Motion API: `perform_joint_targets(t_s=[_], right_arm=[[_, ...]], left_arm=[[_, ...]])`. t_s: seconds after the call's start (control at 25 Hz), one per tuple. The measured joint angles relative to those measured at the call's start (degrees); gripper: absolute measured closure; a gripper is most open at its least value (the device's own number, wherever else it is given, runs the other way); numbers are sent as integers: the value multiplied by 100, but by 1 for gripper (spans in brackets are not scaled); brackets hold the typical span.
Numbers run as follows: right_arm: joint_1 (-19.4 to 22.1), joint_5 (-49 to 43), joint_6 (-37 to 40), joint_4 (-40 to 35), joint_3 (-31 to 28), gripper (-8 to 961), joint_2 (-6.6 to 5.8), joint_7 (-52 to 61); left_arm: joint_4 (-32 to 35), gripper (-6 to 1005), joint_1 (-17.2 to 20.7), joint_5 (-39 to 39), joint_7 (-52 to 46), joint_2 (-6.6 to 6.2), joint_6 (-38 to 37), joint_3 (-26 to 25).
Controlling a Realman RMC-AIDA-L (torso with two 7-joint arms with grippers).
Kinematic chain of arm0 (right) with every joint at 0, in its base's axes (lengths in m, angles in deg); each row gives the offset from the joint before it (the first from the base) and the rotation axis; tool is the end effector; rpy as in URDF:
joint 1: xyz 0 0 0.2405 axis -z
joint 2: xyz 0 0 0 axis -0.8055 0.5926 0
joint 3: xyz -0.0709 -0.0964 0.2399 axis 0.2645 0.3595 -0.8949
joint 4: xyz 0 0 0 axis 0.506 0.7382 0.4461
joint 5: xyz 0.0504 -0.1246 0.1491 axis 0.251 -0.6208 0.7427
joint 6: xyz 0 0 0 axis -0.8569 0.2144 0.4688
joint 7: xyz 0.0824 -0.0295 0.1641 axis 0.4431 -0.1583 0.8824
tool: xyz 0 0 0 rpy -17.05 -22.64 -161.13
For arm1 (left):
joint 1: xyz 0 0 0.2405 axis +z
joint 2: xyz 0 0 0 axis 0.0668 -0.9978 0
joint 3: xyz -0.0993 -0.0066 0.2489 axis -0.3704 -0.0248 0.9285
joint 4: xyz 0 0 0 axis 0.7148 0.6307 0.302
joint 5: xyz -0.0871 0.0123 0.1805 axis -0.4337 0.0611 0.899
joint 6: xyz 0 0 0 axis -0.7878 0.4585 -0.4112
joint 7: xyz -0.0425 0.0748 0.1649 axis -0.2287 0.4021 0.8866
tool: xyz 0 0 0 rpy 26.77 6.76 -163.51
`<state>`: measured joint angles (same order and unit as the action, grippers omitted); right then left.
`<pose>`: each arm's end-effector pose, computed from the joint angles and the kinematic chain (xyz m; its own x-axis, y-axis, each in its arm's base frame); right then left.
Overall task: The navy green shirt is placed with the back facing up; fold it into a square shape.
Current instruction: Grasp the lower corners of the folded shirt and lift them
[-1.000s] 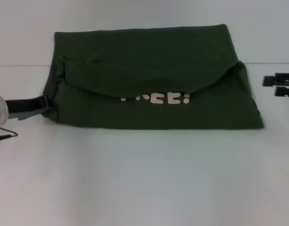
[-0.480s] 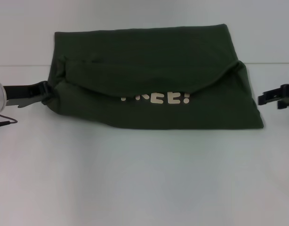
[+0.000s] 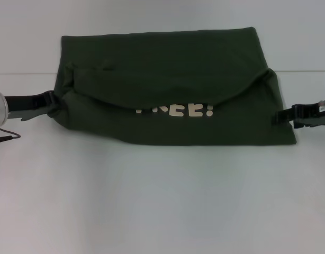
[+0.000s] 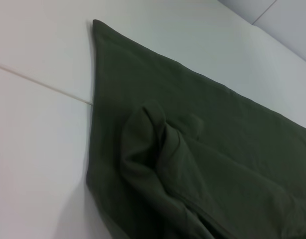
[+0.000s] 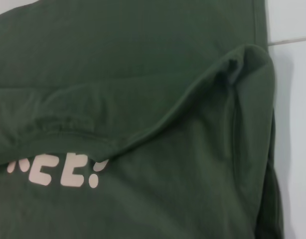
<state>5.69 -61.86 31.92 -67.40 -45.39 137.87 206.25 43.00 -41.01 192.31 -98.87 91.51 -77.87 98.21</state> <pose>0.2911 0.4566 -0.0022 0.3120 -0.8796 -0.3590 -0.9048 -0.1598 -0.3948 -0.3135 0.4472 0.0118 0.1595 0.7525 0.6389 0.9799 -0.0423 -0.1949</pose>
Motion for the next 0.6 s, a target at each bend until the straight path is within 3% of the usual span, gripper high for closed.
perform_joint_targets(t_s=[0.36, 0.6], right_arm=[[2, -17, -328, 197, 241, 220, 128, -3], [31, 100, -478, 208, 243, 302, 131, 15]], left_arm=[[0, 977, -19, -6, 0, 17, 24, -10], [9, 976, -24, -9, 0, 25, 57, -10]])
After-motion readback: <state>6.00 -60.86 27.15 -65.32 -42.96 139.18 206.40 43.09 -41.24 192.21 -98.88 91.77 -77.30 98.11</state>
